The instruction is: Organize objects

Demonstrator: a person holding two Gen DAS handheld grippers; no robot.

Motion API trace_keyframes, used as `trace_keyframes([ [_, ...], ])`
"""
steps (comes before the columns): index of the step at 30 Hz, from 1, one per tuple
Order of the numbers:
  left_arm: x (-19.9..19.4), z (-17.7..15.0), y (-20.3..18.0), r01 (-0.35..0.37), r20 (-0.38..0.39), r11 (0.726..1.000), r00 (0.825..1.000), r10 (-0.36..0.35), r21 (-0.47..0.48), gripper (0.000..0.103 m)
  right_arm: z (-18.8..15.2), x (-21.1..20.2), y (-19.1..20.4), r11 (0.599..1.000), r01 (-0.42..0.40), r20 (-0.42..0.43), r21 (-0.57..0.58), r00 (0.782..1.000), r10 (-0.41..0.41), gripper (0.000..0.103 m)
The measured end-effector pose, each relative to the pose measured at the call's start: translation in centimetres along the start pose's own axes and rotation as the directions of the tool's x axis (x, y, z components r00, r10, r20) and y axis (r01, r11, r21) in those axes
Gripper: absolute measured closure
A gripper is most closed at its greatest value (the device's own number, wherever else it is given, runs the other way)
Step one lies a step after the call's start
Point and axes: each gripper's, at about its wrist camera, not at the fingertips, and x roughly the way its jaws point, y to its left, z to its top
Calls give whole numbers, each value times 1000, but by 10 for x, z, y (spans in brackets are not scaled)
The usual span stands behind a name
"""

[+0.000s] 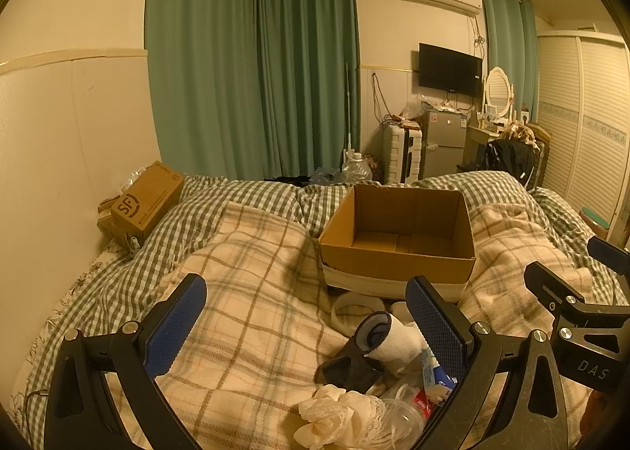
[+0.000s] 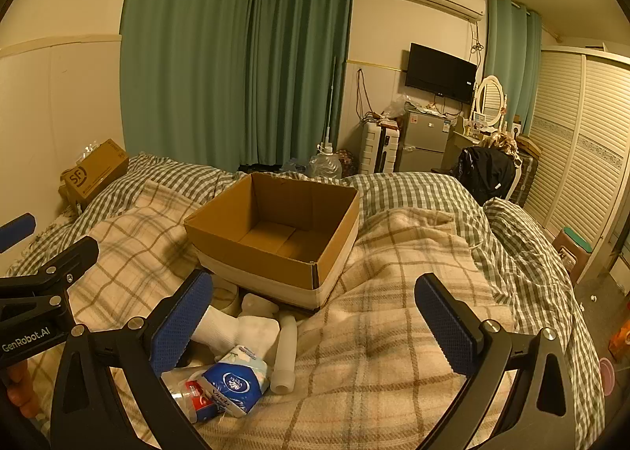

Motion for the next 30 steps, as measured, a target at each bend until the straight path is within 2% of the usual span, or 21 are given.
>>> trace_keyframes([
  [30,-1,1,-1,-11,1,1000,1000,11,12,0,1,-4,4,1000,-23,0,-13,1000,23,0],
])
